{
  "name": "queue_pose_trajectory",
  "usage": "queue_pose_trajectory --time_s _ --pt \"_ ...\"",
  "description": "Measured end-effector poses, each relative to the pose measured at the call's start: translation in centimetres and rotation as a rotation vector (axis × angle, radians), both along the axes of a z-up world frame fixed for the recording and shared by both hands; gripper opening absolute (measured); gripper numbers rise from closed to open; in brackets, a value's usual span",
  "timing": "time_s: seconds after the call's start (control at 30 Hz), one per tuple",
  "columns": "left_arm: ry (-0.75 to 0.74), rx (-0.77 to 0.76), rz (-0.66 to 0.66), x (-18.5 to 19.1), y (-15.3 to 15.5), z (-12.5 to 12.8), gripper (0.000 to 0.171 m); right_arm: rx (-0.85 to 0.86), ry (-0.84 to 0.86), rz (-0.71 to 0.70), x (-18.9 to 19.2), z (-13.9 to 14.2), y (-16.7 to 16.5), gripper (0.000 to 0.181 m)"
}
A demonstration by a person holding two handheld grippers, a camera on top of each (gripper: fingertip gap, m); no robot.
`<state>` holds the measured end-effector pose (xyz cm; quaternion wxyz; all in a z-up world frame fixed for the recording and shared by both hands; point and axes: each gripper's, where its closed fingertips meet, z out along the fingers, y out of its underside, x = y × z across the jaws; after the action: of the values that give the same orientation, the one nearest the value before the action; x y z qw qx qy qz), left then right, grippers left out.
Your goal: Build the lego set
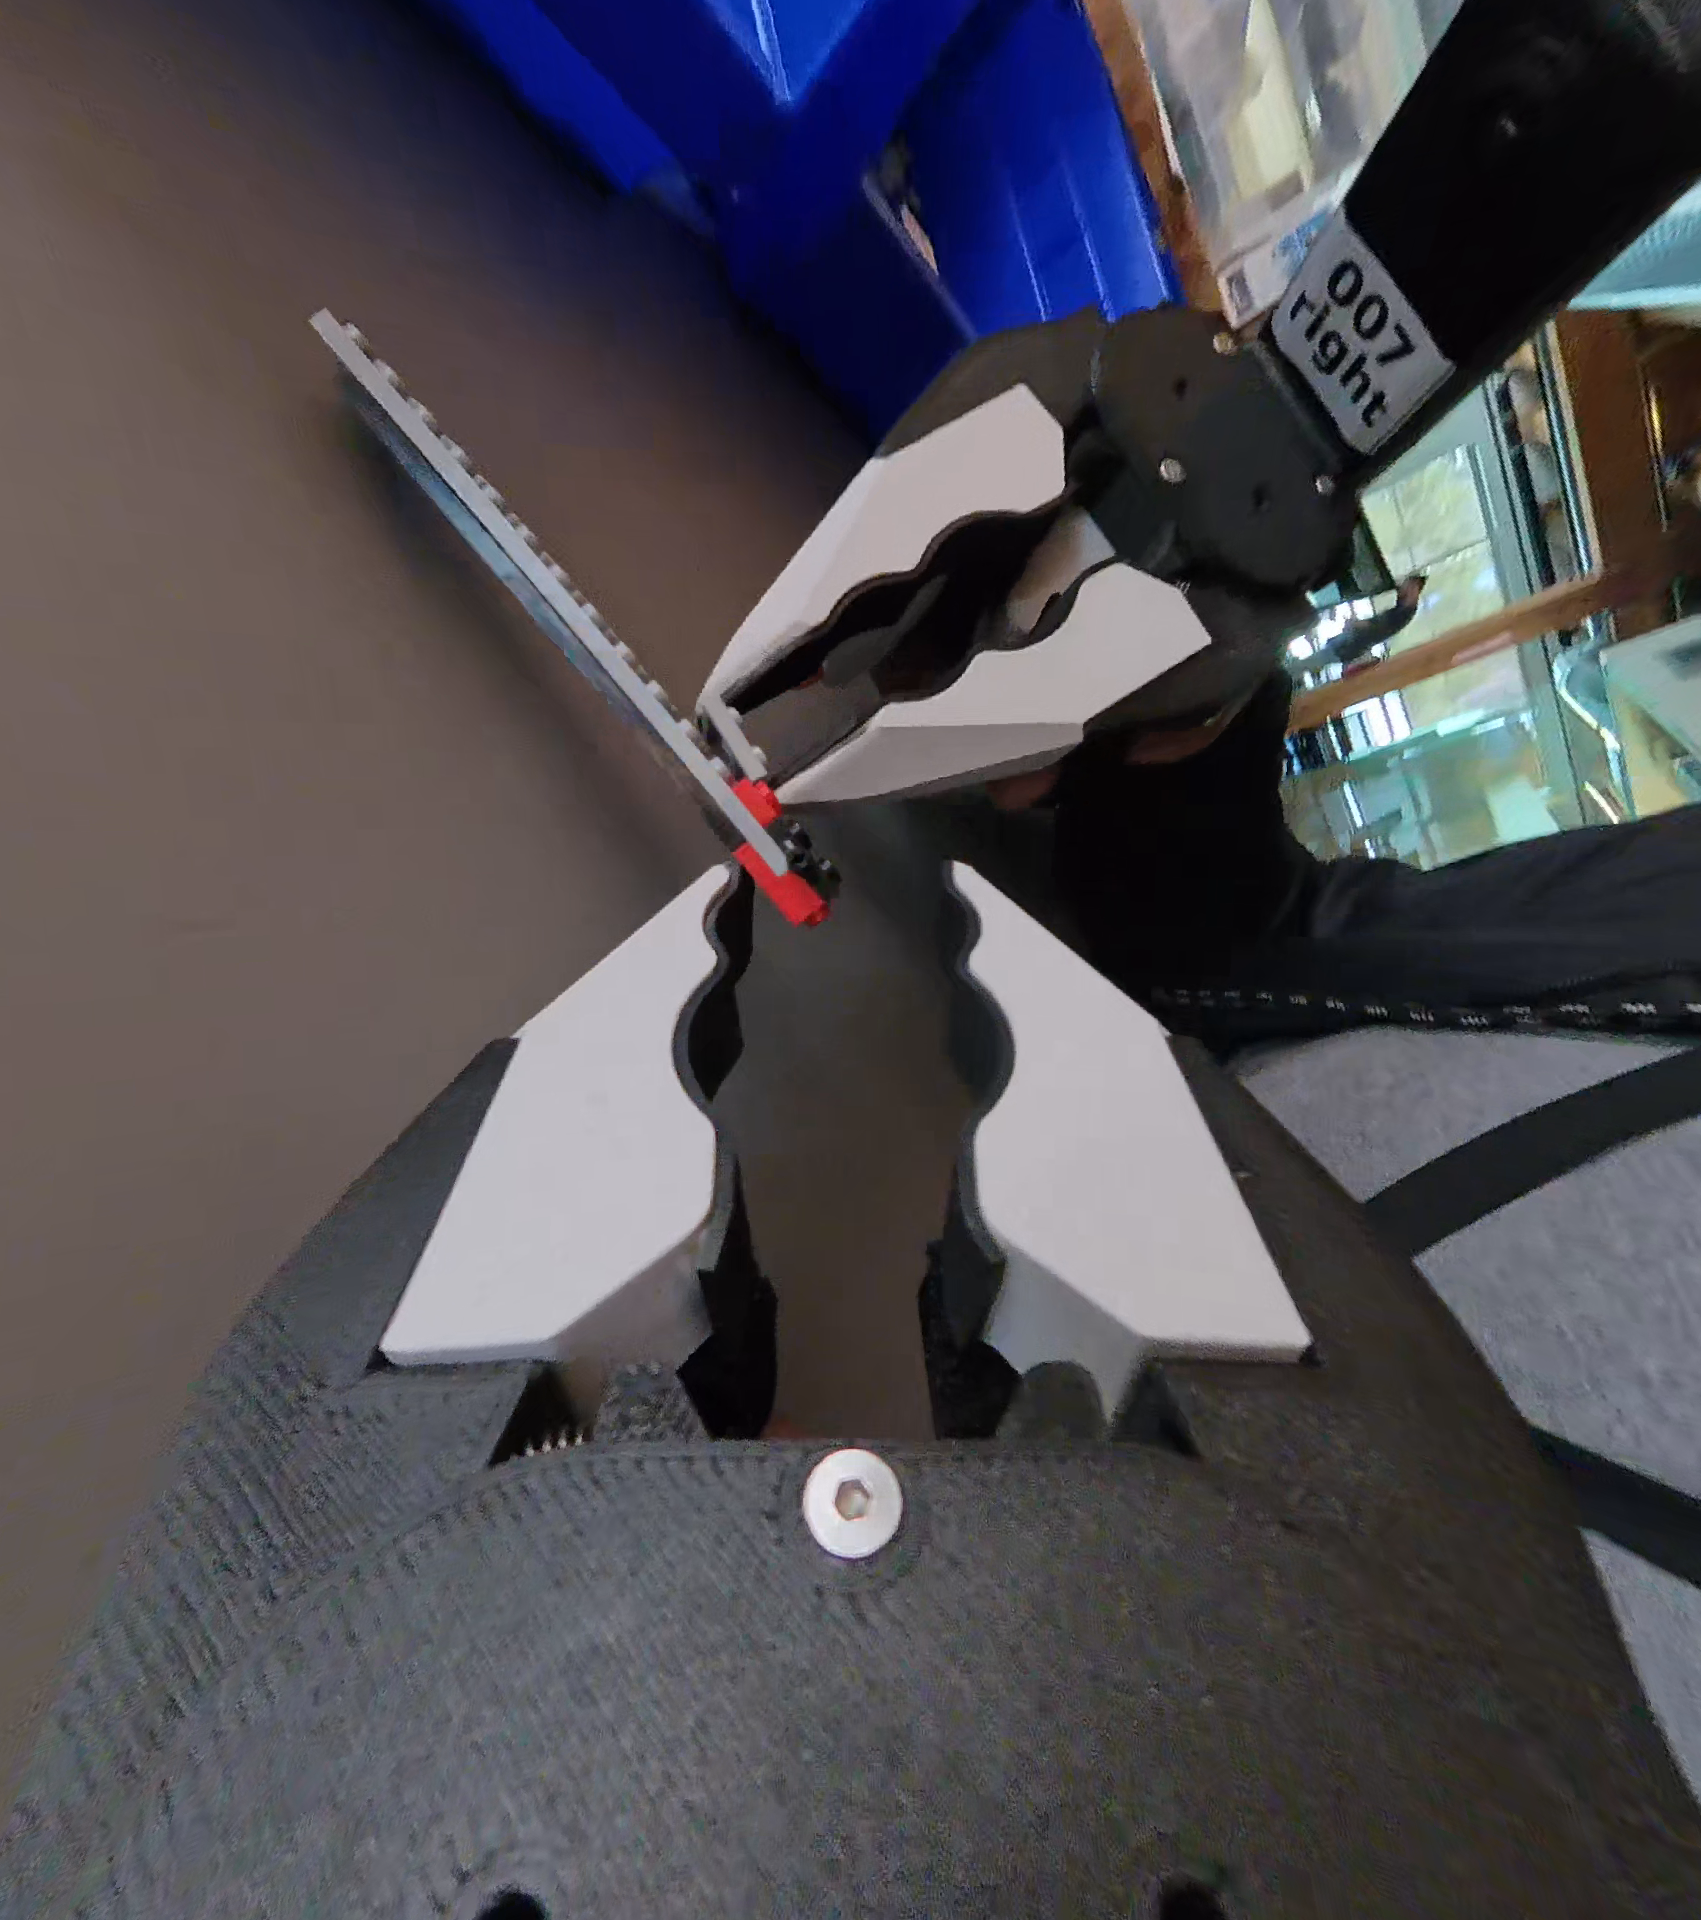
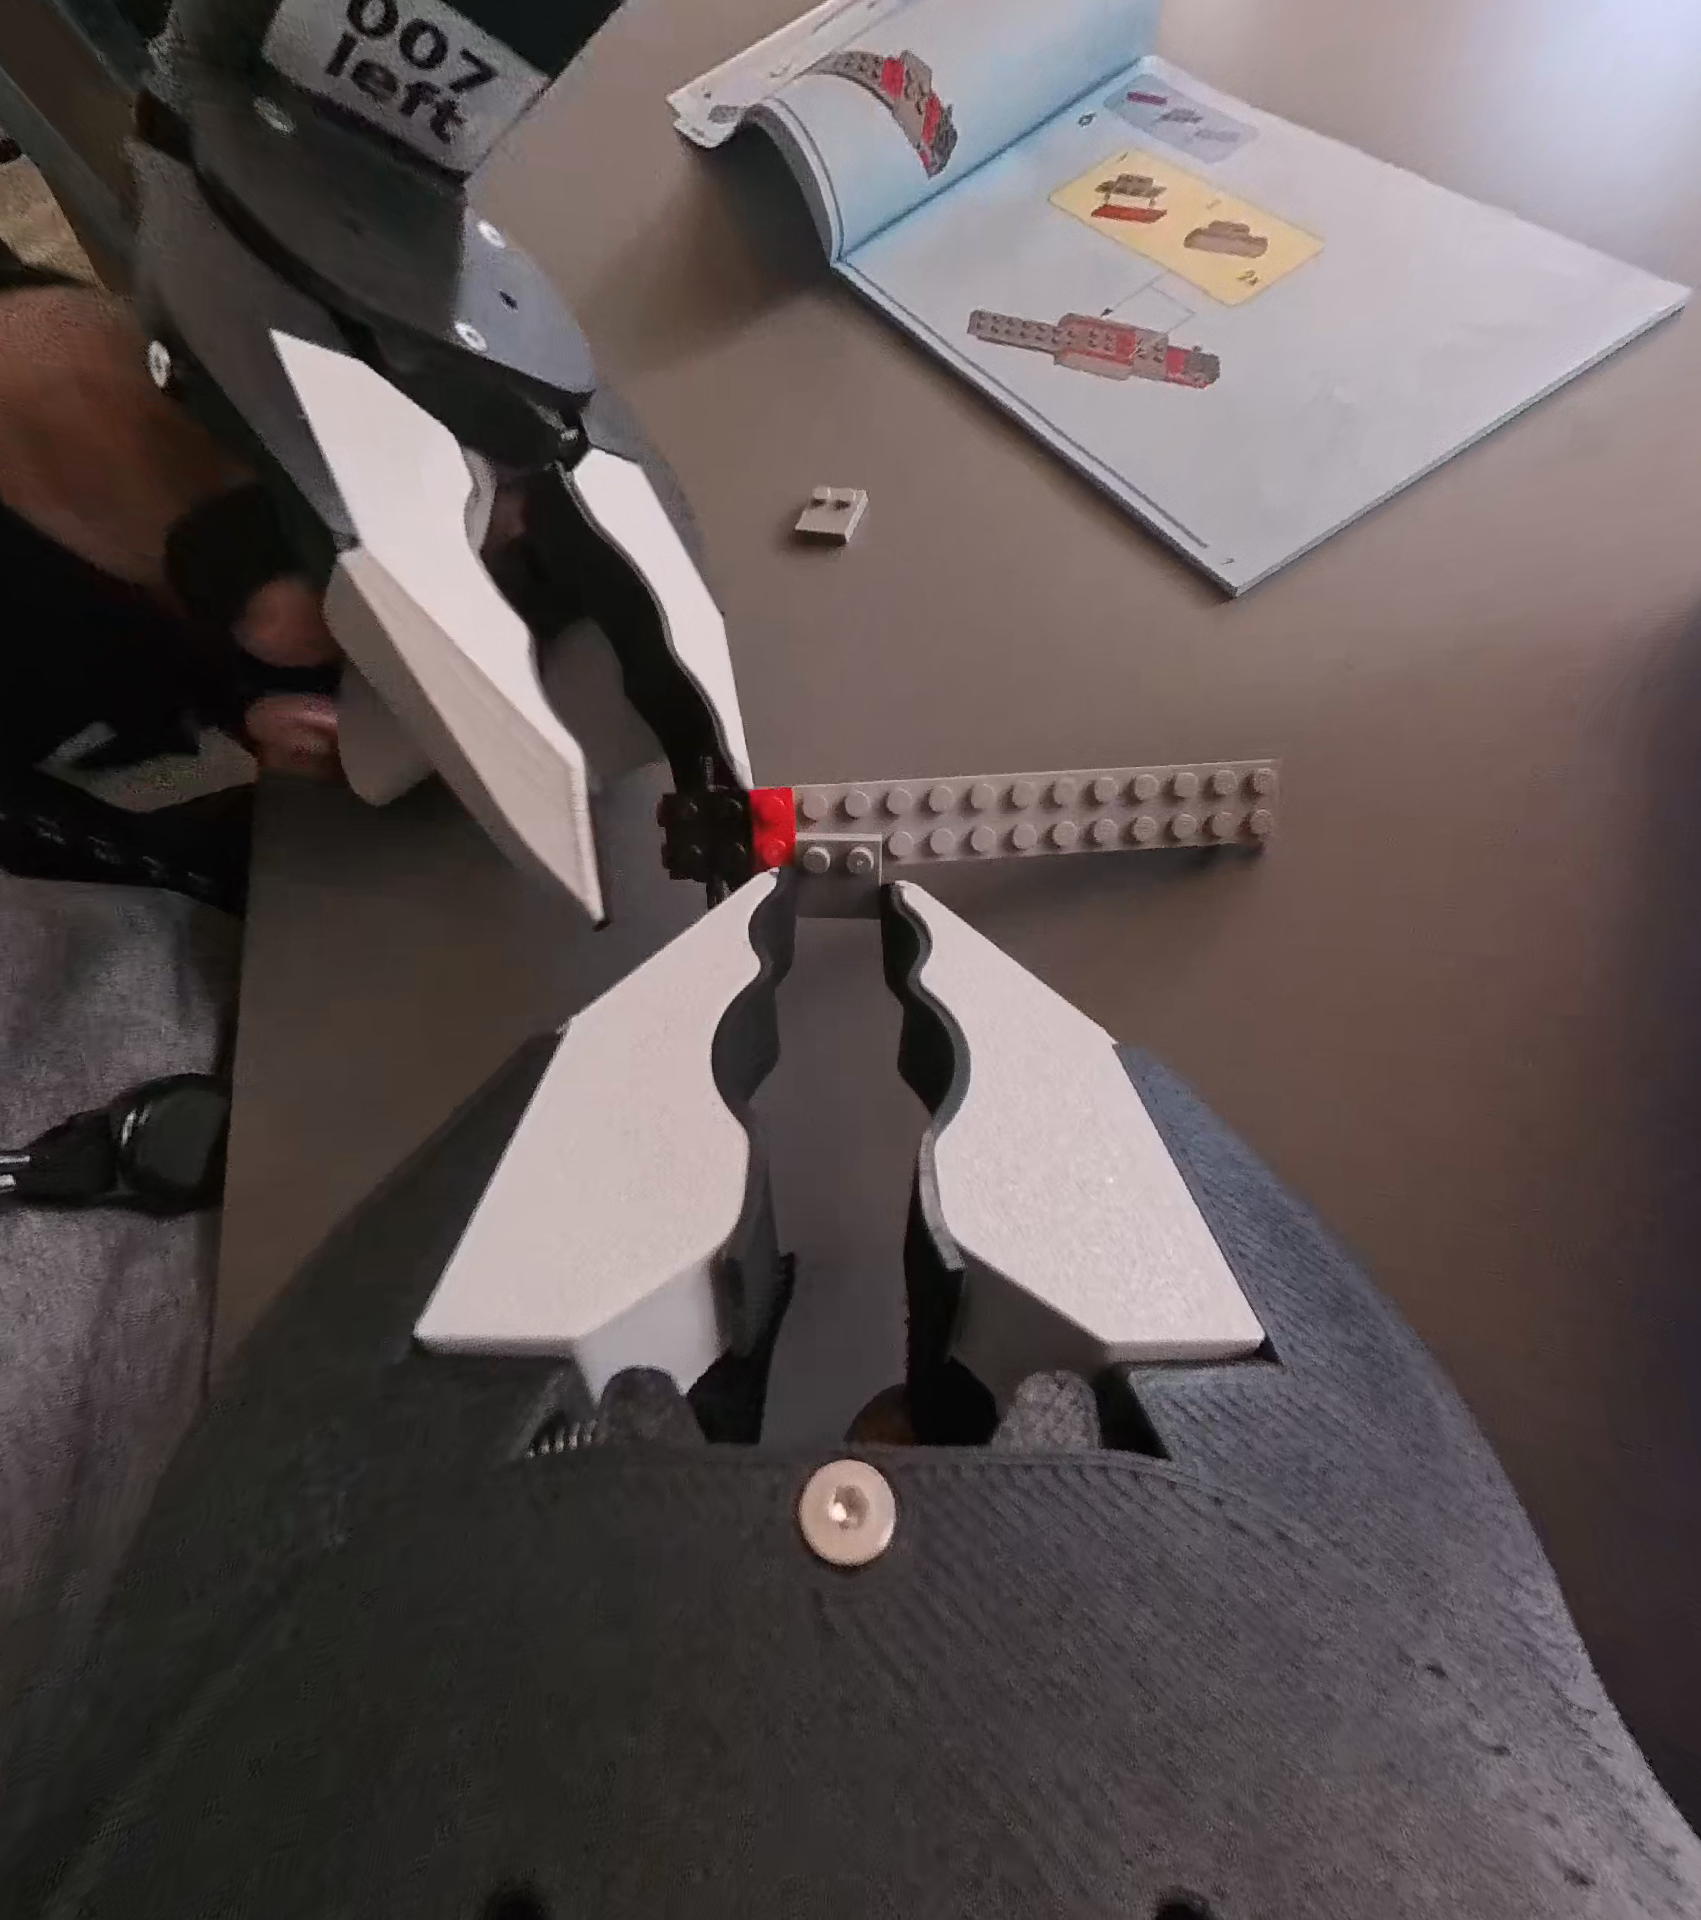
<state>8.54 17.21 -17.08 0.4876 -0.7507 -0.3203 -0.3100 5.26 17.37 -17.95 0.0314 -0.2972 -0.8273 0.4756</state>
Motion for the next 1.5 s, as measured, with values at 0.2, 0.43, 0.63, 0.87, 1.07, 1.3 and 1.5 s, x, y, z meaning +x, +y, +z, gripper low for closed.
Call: queue_pose_trajectory --time_s 0.2,0.43,0.63,0.87,1.07,1.3,1.5 --pt "0.095 -0.136 -0.147 0.7 -0.7 -1.2 0.047 0.037 -0.002 0.016 0.2 -0.5 -0.2 0.020" --pt "0.106 -0.180 -0.151 -0.8 -0.9 -1.6 0.048 0.054 -0.013 0.018 0.2 -0.8 -0.2 0.020" --pt "0.091 -0.182 -0.126 -1.7 -0.3 -1.8 0.047 0.062 0.001 -0.004 -0.1 -0.7 0.7 0.019" --pt "0.145 -0.249 -0.104 -2.5 0.4 -2.1 0.043 0.085 0.008 -0.005 0.1 -1.0 1.4 0.020" --pt "0.099 -0.223 -0.092 -2.4 0.4 -1.9 0.043 0.116 0.007 0.019 0.5 -1.4 1.3 0.019" --pt "-0.036 -0.122 -0.110 -1.6 1.2 -1.4 0.046 0.178 0.001 0.031 0.7 -2.3 1.2 0.020" --pt "-0.111 -0.058 -0.100 -1.8 1.5 -0.8 0.047 0.184 0.002 0.029 0.8 -2.3 1.4 0.020"
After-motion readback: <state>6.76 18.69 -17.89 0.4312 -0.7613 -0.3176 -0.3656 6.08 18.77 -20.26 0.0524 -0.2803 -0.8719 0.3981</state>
